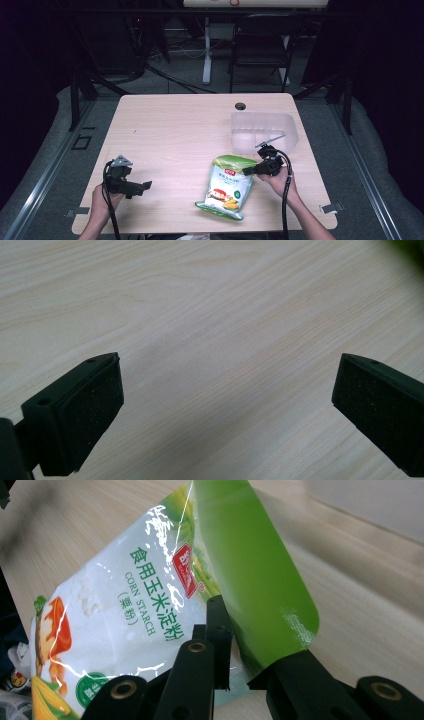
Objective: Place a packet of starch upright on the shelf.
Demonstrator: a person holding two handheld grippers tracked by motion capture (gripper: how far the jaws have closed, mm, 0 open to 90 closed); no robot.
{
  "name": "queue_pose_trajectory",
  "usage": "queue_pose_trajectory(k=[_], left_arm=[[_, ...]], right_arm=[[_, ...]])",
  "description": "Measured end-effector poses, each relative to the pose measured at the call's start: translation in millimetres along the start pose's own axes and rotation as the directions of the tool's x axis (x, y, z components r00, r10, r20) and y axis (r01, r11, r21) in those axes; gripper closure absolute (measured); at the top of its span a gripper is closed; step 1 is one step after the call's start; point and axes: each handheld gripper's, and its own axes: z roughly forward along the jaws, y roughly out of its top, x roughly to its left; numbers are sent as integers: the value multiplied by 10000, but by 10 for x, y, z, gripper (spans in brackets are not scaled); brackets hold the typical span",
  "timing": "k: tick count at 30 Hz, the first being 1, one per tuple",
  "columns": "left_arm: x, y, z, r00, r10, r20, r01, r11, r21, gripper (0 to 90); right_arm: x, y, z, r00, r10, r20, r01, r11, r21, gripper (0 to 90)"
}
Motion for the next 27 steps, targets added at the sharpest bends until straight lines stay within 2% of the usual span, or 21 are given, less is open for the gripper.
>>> queue_pose_trajectory(k=[2, 4, 6, 9, 11, 14, 21, 24, 27], left_arm=[[0, 0, 1, 10000, -11, 7, 11, 10000, 25, 2], [-1, 4, 5, 10000, 17, 8, -17, 10000, 28, 2], [-7, 7, 11, 10000, 39, 21, -39, 10000, 31, 3], [-7, 7, 16, 10000, 21, 14, -21, 10000, 49, 3], [-6, 5, 16, 10000, 6, 6, -6, 10000, 38, 2], [-2, 2, 15, 10000, 2, 49, -2, 10000, 33, 3], [-22, 9, 36, 10000, 79, -19, -79, 9999, 108, 3], [-27, 6, 39, 10000, 79, -33, -79, 9999, 120, 3], [-23, 7, 37, 10000, 89, -21, -88, 9998, 168, 3]], right_arm=[[6, -46, -8, 10000, 64, 23, -64, 10000, 11, 814], [-13, -61, -5, 10000, 29, -3, -29, 9999, 144, 735], [-34, -49, 12, 10000, 88, -22, -88, 9999, 85, 600], [-53, 2, 57, 9998, 32, -174, -32, 10000, 2, 480], [-58, 40, 97, 9996, 26, -268, -26, 10000, -11, 449], [-46, 62, 158, 9995, -41, -308, 48, 9998, 201, 483], [-5, 50, 162, 9977, -207, -652, 223, 9994, 246, 770], [14, 46, 148, 9969, -316, -725, 337, 9991, 273, 853], [41, 47, 124, 9968, -466, -643, 484, 9985, 269, 894]])
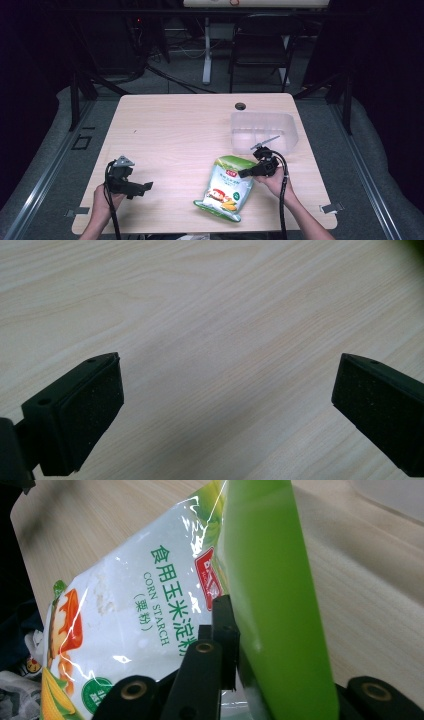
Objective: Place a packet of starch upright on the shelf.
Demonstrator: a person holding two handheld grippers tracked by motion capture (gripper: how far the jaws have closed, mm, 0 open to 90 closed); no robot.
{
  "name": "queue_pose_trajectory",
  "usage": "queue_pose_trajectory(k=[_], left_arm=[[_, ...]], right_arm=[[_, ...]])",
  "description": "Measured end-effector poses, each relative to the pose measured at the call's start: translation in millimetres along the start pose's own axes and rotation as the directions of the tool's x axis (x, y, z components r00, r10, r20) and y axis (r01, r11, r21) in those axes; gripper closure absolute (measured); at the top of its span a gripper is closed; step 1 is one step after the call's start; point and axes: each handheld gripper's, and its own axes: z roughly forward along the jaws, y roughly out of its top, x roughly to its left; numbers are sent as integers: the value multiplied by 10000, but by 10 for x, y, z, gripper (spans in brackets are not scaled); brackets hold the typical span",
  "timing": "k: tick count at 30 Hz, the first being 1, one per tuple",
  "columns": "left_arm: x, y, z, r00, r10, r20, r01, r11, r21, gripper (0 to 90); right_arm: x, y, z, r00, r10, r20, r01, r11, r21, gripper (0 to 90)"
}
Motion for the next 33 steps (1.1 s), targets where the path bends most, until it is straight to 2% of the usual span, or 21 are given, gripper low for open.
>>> queue_pose_trajectory(k=[10, 20, 27, 33], left_arm=[[-4, -1, 2, 10000, -8, -16, 8, 10000, -13, 3], [1, 1, -6, 9999, -6, 125, 6, 10000, -23, 3], [6, -2, -8, 10000, -52, 75, 53, 9999, -148, 2], [9, -4, -10, 9999, -97, 84, 99, 9998, -192, 2]], right_arm=[[65, 6, -99, 9999, -169, -4, 169, 9997, -198, 900], [101, 0, -252, 9999, -165, 25, 166, 9971, -745, 900], [129, -4, -371, 9999, -132, 105, 143, 9944, -1045, 900], [212, 19, -505, 9988, -441, 206, 463, 9913, -1228, 900]])
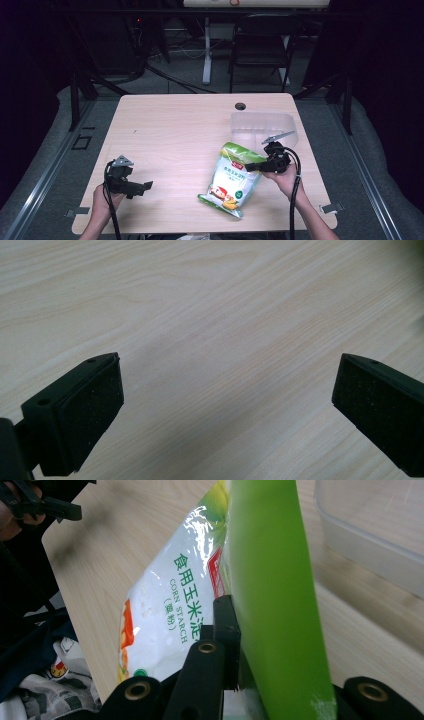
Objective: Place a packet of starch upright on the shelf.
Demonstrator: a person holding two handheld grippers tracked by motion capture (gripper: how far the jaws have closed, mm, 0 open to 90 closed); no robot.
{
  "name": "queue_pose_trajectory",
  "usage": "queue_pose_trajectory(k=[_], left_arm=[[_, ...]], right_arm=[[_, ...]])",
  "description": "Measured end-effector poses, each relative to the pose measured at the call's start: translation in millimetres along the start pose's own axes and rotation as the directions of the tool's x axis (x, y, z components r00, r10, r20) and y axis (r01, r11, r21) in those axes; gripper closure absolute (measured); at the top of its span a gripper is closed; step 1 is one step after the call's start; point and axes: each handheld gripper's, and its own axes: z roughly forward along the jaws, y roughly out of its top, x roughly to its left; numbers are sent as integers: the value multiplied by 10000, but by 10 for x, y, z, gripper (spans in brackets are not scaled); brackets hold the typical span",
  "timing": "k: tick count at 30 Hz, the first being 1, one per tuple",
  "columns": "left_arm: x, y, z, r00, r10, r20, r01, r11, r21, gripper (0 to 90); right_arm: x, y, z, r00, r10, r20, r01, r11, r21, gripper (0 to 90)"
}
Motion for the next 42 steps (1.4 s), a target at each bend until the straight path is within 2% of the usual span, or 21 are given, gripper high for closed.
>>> queue_pose_trajectory(k=[13, 28, 42], left_arm=[[3, 6, 1, 9999, 63, 94, -63, 10000, 15, 2], [4, 8, 1, 10000, 48, 83, -48, 10000, 14, 2], [2, 9, 5, 9999, 78, 100, -78, 10000, 15, 2]], right_arm=[[35, 32, -176, 9998, -112, 162, 118, 9992, -386, 900], [165, 82, -400, 9974, -618, 374, 648, 9942, -862, 900], [247, 104, -535, 9929, -893, 791, 959, 9918, -844, 900]])
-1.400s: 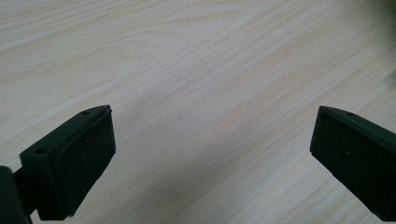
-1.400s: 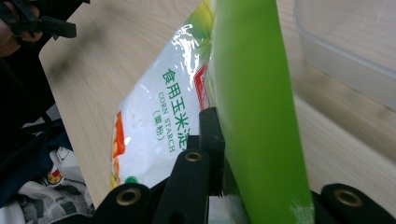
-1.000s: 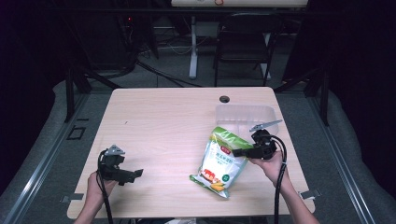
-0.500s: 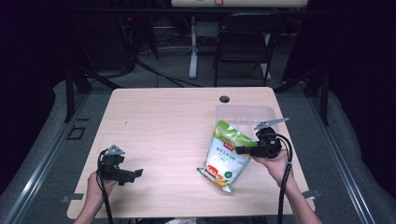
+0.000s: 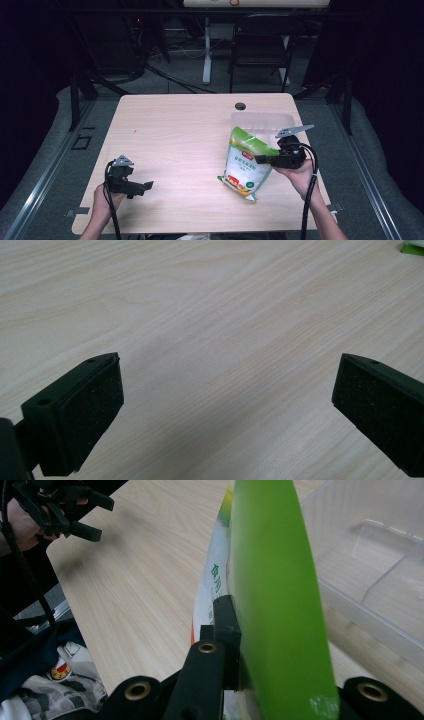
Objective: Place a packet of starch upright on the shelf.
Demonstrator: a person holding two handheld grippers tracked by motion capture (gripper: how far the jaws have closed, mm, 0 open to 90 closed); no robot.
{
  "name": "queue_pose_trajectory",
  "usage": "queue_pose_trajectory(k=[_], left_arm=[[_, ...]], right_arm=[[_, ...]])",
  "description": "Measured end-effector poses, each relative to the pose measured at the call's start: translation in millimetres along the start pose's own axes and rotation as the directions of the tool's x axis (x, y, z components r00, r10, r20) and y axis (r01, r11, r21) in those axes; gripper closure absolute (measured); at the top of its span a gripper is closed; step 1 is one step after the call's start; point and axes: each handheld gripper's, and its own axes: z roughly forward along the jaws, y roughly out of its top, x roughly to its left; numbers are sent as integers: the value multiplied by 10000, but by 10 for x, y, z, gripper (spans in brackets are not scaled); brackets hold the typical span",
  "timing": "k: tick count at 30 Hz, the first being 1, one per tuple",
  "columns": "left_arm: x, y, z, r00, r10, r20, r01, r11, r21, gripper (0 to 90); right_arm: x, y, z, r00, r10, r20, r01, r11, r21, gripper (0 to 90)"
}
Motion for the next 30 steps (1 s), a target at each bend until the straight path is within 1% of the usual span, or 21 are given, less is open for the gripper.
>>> queue_pose_trajectory(k=[9, 14, 15, 16, 18, 23, 27, 30], left_arm=[[-3, -1, 6, 10000, -18, 38, 18, 10000, 8, 2], [-7, 2, -1, 10000, 38, 33, -38, 10000, 41, 2], [-8, 1, -3, 10000, 27, 44, -27, 10000, 8, 2], [-3, -1, 3, 10000, 10, 44, -10, 10000, 8, 2], [-3, -2, 8, 10000, -25, 35, 25, 10000, -16, 2], [-7, 5, -2, 9999, 50, 96, -51, 9999, 113, 2], [-4, -1, 10, 10000, -30, 25, 30, 10000, 9, 2], [-8, 6, 10, 9999, 34, 118, -35, 9999, 98, 2]], right_arm=[[10, 5, -35, 9999, -91, 95, 90, 9999, 47, 900], [5, 4, -53, 9999, -90, 127, 89, 9999, 61, 900], [13, 2, -52, 9999, -49, 161, 49, 10000, 8, 900], [17, 7, -59, 9998, -132, 165, 131, 9999, 78, 900], [23, 11, -62, 9998, -133, 174, 132, 9999, 76, 900], [31, 13, -72, 9998, -116, 170, 115, 9999, 75, 900], [35, 19, -90, 9998, -114, 158, 113, 9999, 51, 900], [40, 24, -97, 9998, -165, 148, 164, 9998, 86, 900]])
